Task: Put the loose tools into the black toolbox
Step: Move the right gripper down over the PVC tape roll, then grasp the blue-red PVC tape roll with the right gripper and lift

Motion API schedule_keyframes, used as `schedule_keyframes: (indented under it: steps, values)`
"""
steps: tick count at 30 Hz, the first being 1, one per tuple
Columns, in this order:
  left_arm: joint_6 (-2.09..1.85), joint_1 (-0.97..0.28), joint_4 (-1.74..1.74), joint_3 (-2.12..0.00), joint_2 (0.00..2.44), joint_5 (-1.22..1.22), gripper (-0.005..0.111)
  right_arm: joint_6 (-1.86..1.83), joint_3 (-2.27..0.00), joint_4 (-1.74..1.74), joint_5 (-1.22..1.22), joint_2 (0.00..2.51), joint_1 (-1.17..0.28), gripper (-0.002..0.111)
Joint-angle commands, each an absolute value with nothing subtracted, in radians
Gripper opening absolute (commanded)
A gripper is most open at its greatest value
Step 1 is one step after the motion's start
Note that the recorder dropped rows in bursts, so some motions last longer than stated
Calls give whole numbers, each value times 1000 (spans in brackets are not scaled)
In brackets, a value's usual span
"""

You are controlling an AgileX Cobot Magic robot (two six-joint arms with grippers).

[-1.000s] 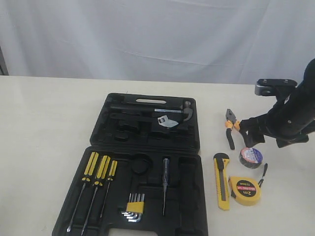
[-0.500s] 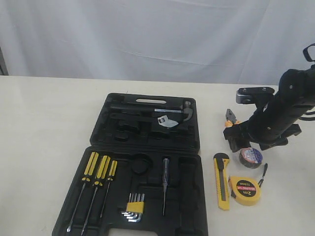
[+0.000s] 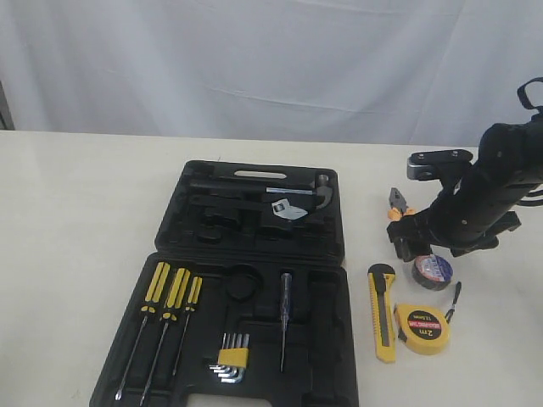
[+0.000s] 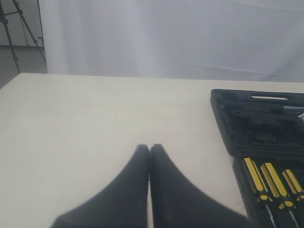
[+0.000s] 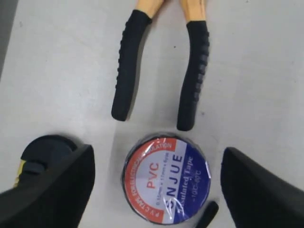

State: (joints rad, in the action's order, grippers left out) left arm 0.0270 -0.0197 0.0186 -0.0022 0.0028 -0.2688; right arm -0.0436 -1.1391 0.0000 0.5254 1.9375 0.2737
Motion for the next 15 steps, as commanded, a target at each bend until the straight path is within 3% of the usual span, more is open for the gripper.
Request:
schedule_keyframes:
  steps: [1, 15]
  values:
    - [27, -22, 21, 0, 0, -268, 0, -39, -1145, -17, 520, 1938, 277, 70]
    - [27, -22, 21, 0, 0, -268, 0, -39, -1138, -30, 498, 2017, 277, 70]
